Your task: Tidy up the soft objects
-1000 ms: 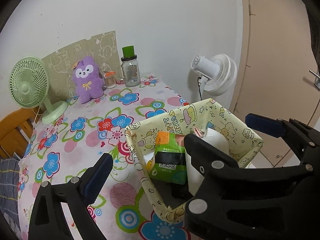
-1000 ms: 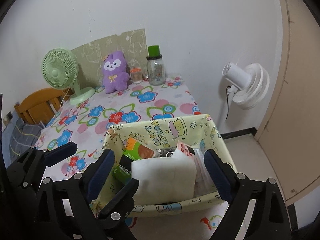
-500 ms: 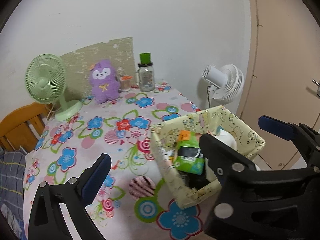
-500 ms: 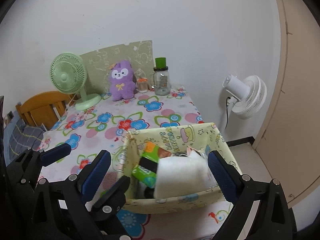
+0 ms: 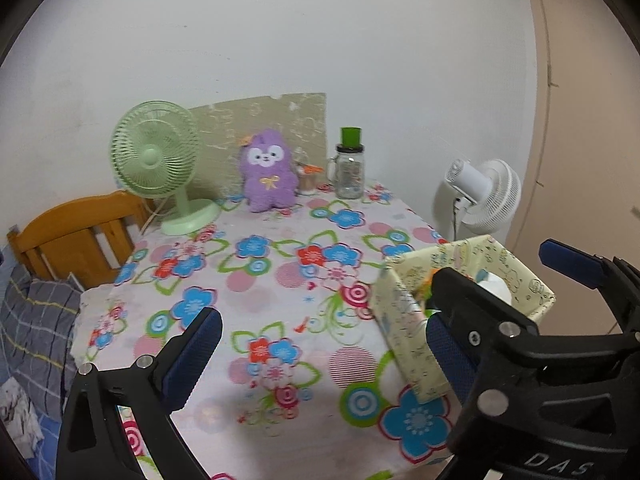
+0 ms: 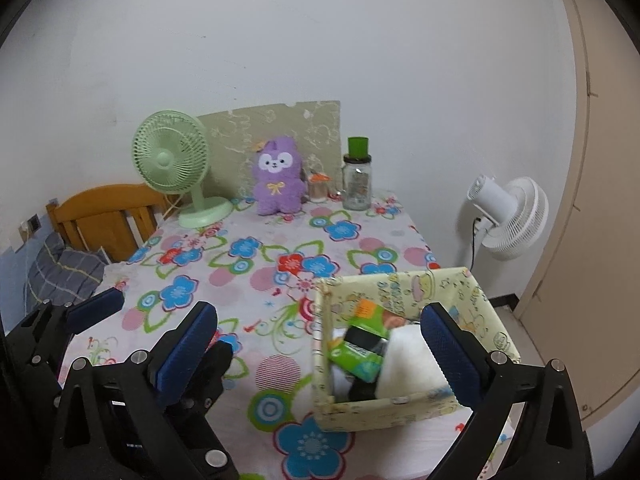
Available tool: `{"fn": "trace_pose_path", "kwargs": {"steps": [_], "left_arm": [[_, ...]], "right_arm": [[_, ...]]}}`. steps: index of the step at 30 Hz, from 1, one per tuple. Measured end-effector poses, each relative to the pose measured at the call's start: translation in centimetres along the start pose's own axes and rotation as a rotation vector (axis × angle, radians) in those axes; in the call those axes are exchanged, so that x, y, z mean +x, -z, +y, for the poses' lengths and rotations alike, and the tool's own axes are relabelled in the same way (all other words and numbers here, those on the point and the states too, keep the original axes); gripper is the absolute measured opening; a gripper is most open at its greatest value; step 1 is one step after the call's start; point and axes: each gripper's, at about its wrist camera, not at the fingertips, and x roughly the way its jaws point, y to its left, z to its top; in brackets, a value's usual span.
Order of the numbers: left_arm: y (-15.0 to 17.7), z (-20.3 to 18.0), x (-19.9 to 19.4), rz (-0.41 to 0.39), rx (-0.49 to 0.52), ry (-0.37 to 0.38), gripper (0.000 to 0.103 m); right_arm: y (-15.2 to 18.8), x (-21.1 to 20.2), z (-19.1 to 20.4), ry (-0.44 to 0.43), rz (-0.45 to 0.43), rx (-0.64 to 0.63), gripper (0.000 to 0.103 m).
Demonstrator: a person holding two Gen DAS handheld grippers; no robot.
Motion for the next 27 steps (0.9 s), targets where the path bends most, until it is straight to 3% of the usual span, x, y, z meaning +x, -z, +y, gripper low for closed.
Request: {"fn": "trace_pose_path", "kwargs": {"steps": [12,27], "left_arm": [[0.6,5.2,-2.9,-0.045,-0.07,-0.085,0.103],[0.7,8.1,-6.2,-0.116,-0.115,-0.132,0.103]], "right_arm": [[-0.6,-1.7,3.7,-0.022,-0.046,-0.026,0.103],[-1.2,-3.7,3.1,0.021,-0.084,0.024,0.103]]}}
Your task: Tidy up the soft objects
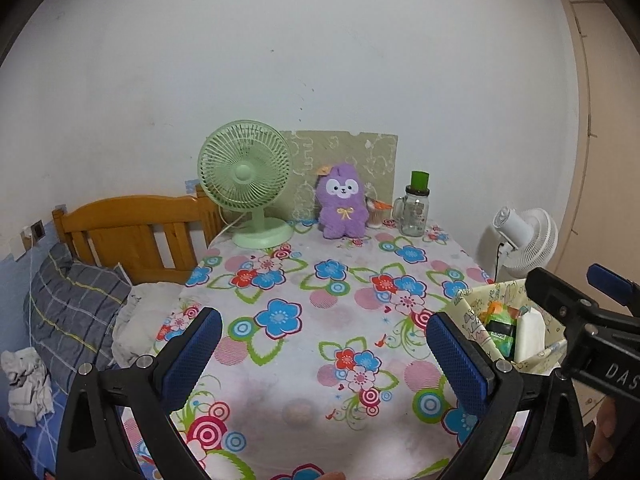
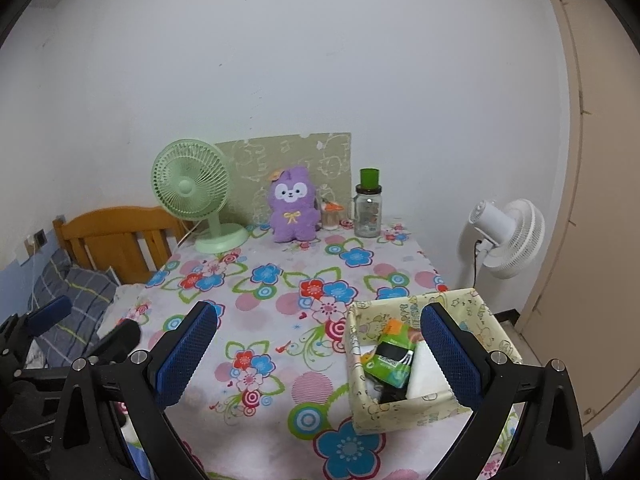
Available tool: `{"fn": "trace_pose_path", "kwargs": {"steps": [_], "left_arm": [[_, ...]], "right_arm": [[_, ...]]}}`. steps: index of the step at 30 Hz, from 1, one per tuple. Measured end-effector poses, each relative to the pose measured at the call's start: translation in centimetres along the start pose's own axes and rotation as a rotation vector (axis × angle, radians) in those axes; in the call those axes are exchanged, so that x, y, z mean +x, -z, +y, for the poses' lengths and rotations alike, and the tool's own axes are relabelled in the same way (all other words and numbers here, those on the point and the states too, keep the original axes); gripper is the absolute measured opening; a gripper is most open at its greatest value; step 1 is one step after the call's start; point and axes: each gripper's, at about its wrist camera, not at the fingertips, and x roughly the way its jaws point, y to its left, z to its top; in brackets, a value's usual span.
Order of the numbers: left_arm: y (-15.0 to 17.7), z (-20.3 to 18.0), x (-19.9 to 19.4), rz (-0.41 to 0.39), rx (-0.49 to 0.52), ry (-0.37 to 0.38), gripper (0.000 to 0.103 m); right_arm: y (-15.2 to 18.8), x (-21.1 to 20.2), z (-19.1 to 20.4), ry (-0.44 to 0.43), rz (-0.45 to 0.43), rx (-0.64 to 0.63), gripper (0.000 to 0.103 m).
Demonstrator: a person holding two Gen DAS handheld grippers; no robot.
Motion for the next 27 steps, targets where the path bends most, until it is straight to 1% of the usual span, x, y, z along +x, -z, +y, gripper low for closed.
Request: {"fn": "trace_pose_path", "kwargs": {"steps": [7,19,27], "left_arm": [[-0.13,0.05,-0.66,-0.02,0.003,-0.011,0.103],[-0.29,-0.49,-0.84,-0.021,0.011,-0.003,0.103],[-0.34,-0.9,-0.93,-0.025,0.016,0.0,0.103]], "right_arm": [[0.11,-0.63,-0.45,0.011,-0.012,0.004,0.103],[0.17,-0.86,-0.79,0.005,-0.014,0.014,0.103],[0.34,-0.98,-0.97,0.022,-0.018,0.022,0.103]]}}
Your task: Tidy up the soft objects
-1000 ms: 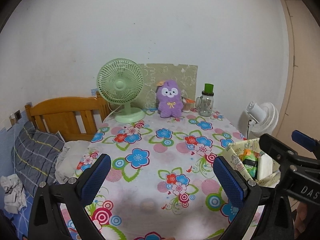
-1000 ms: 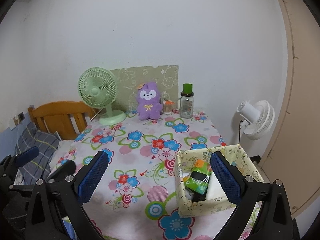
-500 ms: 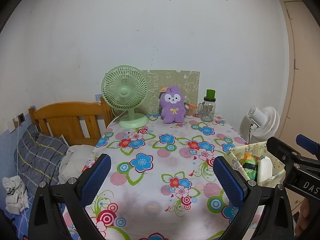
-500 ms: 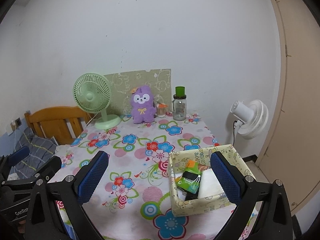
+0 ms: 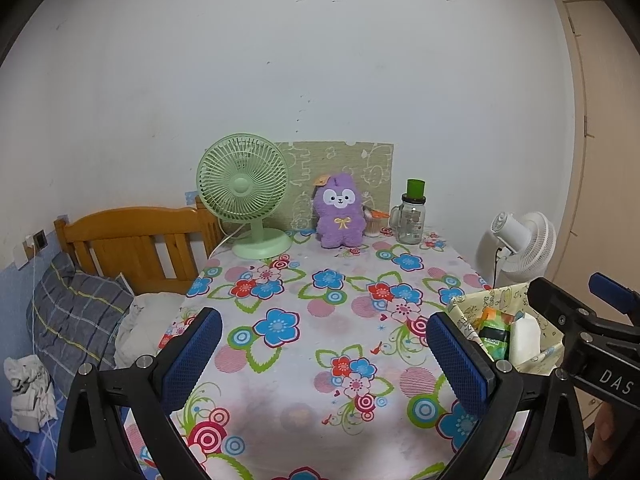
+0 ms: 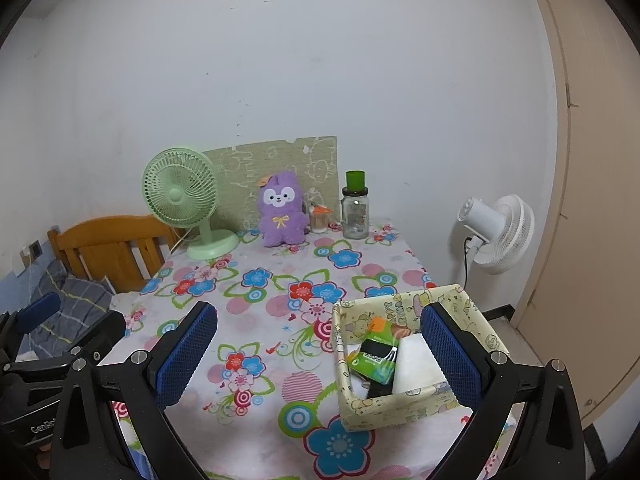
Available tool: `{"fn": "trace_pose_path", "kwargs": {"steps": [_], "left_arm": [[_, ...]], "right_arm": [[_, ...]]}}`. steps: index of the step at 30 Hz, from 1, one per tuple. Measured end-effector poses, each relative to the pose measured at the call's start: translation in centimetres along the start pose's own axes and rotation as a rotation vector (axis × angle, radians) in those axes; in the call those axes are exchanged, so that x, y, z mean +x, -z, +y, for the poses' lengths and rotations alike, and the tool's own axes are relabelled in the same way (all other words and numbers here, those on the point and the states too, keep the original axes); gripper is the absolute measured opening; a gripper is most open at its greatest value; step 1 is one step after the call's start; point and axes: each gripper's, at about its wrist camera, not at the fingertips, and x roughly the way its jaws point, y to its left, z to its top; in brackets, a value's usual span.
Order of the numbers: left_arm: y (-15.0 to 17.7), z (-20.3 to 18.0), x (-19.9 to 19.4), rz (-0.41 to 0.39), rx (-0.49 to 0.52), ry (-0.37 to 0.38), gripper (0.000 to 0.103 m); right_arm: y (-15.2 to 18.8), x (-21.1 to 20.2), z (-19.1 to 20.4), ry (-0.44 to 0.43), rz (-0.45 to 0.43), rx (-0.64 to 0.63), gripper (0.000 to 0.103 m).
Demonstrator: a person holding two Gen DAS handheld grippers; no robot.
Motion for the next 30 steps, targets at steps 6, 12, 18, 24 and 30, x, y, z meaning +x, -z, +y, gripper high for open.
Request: {"fn": "trace_pose_path", "kwargs": {"steps": [6,12,18,24,30], "left_arm": [[-0.02,-0.02,0.0,0.0,-0.001,-0.001,0.103],[0.02,-0.24,0.11,0.006,0.0,-0.005,0.103],[0.02,-0.27,0.14,0.005,0.002,-0.006,0.103],[-0.01,-0.31,0.16,0.005,0.001,-0.007,0.103],[0.0,-0.35,0.18,0.005,0.001,-0.007,0.103]], "right_arm": [[0.08,-0.15,-0.01,0.001,0.002,0.0,0.103],[-0.06,0.13,-0.1,0.004,0.009,-0.002,0.103],[-0.02,0.17,-0.04,0.007,0.007,-0.002,0.103],[0.06,0.12,0.01,0.009,0.006,0.001,0.103],[0.07,0.16,-0.04,0.008,0.007,0.003,0.103]]}}
